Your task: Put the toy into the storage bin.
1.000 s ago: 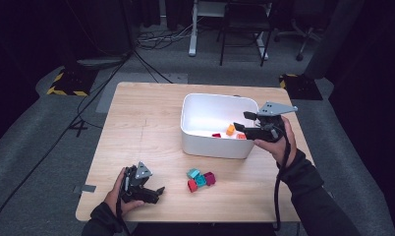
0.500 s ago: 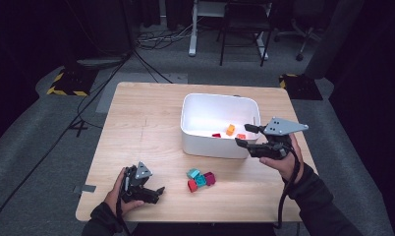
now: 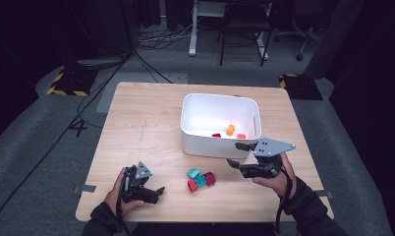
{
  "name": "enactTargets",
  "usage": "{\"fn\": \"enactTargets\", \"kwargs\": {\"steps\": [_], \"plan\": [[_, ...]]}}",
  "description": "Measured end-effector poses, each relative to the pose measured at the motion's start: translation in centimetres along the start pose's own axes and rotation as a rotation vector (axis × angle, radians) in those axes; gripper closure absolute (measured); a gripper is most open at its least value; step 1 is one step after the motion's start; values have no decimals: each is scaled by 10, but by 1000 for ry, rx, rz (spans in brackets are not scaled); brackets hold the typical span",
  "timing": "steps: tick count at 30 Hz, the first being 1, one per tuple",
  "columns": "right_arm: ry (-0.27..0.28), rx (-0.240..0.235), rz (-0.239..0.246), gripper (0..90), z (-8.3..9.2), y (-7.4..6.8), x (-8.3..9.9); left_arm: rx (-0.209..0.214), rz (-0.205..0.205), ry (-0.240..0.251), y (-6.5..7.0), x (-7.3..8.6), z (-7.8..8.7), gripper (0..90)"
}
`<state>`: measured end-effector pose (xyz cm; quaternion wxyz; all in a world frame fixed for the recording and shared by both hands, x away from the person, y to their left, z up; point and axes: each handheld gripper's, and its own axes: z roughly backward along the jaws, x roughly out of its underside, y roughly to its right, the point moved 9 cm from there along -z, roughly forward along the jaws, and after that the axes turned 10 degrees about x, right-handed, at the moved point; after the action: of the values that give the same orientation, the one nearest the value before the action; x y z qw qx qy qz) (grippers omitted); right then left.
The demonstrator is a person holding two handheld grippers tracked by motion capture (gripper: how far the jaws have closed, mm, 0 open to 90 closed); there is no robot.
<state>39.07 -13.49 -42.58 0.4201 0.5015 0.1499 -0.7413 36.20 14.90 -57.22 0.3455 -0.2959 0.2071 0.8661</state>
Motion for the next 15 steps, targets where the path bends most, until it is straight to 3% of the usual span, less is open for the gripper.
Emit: {"fn": "enactTargets", "kwargs": {"steps": [9,15], "plan": [[-63,-70,35,387,-25,-30,34,0,0,0,0,0,0,5],[-96,-106,5,377,-41,-41,53,0,0,0,0,0,0,5]]}}
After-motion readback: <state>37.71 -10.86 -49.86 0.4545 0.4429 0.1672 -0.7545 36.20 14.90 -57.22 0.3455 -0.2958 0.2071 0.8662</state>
